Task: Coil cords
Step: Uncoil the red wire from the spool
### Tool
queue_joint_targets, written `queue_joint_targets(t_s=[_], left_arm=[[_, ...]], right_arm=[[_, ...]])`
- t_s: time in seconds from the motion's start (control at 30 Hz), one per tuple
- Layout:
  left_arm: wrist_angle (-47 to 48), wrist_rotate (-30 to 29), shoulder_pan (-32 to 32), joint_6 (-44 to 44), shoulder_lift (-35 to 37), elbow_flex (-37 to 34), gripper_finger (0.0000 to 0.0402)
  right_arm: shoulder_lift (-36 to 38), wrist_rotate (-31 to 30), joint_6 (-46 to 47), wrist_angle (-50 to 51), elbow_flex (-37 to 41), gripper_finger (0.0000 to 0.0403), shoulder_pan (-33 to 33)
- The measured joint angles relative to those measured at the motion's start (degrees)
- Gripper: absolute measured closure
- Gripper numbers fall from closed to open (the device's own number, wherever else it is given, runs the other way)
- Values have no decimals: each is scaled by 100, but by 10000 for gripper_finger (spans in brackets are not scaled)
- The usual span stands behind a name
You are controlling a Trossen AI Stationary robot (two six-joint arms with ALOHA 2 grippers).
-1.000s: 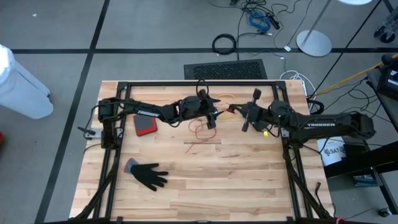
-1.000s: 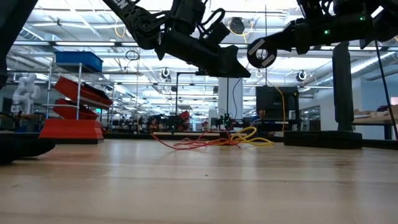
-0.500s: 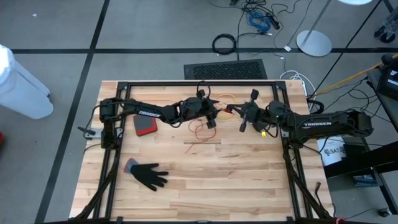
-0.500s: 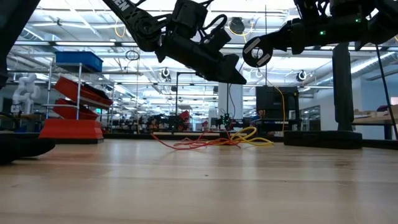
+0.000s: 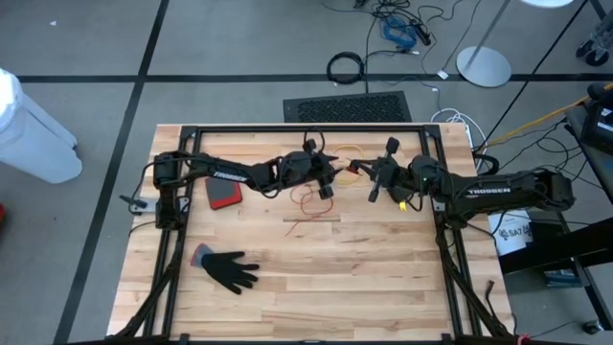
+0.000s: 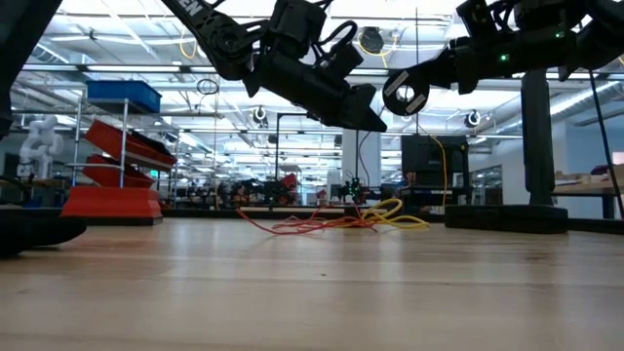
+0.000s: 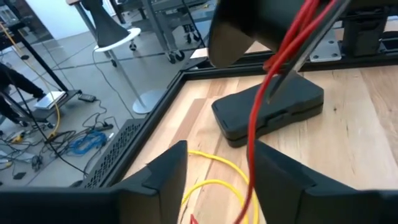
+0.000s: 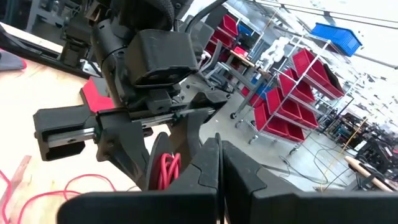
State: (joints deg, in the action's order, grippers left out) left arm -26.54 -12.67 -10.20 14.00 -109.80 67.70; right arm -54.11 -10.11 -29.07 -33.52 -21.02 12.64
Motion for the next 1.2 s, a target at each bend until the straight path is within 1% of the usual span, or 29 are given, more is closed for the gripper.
queue_joint_targets(t_s=[0.13,0.2,0.27,0.4,0.57,0.67,0.8,0.83,0.9,1.03,1.2], left_arm=[[1,1,12,-2,0,0,279],[-10,32,12,-4,0,0,297],[-10,60,5,-11,0,0,305],[-26,218,-4,-17,0,-2,308],[-20,214,1,-17,0,-2,317],[33,212,3,-15,0,-4,340],[186,210,12,-13,0,-4,386],[255,207,12,-13,1,-4,392],[353,175,12,-12,2,-7,395],[343,-90,12,10,2,-9,398],[231,-95,12,33,2,-11,399]], right_arm=[[0,0,-1,0,0,403,-1],[0,0,16,-2,0,403,0],[0,46,37,-2,0,403,0],[-16,127,101,-40,0,403,0],[-116,122,142,-57,0,403,0],[-170,105,143,16,0,403,0],[-188,-26,128,63,0,403,-1],[-188,-64,99,89,0,403,0],[-188,-100,-7,181,0,403,0],[-216,-247,-198,579,0,403,0],[-261,-385,-299,1047,0,403,0]])
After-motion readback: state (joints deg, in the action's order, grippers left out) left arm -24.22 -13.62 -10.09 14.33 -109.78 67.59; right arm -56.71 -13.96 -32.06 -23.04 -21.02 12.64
